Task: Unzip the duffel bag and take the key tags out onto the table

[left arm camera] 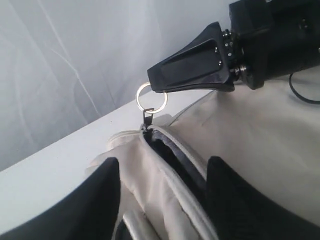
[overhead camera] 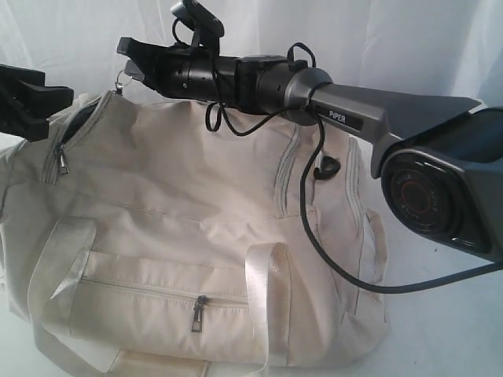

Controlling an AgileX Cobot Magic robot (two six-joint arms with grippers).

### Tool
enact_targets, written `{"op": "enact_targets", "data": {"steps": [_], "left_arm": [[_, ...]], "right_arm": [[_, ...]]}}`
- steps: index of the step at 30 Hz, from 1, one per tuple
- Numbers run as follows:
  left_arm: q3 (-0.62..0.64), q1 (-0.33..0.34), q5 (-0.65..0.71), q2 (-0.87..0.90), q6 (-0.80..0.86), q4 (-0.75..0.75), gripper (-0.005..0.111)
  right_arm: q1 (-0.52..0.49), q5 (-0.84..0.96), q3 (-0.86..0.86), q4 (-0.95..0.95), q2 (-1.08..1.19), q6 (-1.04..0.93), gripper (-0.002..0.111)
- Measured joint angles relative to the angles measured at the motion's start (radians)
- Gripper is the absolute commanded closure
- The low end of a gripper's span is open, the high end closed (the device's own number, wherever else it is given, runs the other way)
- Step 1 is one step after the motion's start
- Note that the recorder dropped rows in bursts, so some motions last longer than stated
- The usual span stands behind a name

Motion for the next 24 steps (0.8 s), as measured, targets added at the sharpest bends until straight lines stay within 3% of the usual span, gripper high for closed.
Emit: {"op": "enact_targets", "data": {"steps": [12, 17, 19, 24], "left_arm": [[-0.209, -0.113, 0.050, 0.206, -0.086, 0.045, 0.050], [-0.249, -0.133, 0.107, 0.258, -0.172, 0.143, 0.052], [-0.250, -0.133, 0.125, 0.272, -0.187, 0.165, 0.060], [-0.253, -0.133, 0.164, 0.278, -0.200, 0.230, 0.100]], "right_arm": [[0.000, 0.016, 0.000, 0.000, 0.000, 0.000, 0.108], [0.000, 0.049, 0.000, 0.000, 0.000, 0.000, 0.108], [0.000, 0.061, 0.000, 0.000, 0.000, 0.000, 0.108], [0.000, 0.065, 0.000, 0.000, 0.000, 0.000, 0.108]]}}
